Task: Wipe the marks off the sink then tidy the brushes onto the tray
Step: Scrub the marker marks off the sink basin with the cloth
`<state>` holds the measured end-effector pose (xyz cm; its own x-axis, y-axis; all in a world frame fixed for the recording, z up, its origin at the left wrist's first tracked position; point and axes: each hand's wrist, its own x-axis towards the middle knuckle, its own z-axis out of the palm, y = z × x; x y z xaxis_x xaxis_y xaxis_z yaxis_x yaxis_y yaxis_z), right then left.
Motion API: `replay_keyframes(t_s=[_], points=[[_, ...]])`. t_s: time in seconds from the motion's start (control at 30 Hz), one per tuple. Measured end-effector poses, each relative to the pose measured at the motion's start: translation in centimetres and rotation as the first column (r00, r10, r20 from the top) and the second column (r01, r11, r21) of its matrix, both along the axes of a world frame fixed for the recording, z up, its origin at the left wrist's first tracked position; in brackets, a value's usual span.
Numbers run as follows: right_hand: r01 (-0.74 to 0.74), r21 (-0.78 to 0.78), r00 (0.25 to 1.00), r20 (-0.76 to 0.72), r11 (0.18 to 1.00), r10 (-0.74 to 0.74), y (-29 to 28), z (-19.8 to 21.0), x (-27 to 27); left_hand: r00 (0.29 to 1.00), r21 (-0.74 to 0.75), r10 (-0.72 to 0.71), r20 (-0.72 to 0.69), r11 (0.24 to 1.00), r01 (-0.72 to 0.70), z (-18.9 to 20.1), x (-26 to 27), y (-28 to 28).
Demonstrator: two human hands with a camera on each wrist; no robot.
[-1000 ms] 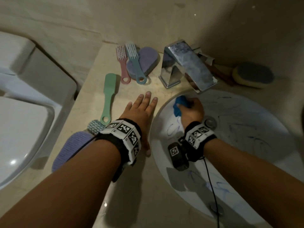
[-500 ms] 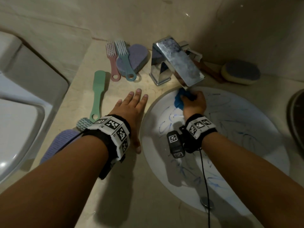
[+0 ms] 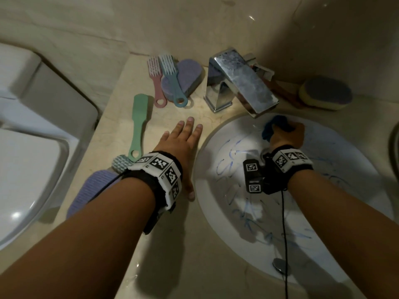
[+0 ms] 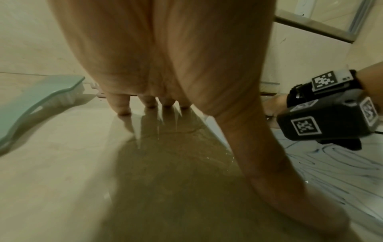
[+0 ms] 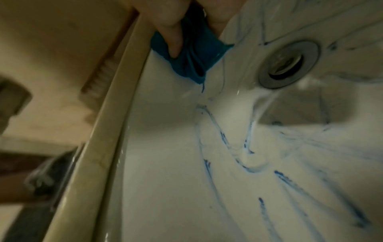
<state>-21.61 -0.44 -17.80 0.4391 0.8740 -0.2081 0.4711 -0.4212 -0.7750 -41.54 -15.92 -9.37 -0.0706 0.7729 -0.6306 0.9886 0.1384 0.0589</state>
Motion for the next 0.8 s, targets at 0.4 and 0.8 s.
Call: replay_keyframes(t_s=[0.4, 0.8], points=[[-0.759, -0.060, 0.650, -0.029, 0.648, 0.759, -10.1, -2.4, -5.2, 1.000, -0.001, 0.007, 0.000, 1.000, -0.007, 0.0, 0.0, 0.0], [-0.888, -0.127, 0.441, 0.037, 0.442, 0.897, -12.5, -3.2, -3.2, 1.000, -0.010, 0.023, -0.002, 1.000, -0.023, 0.2, 0.2, 0.0]])
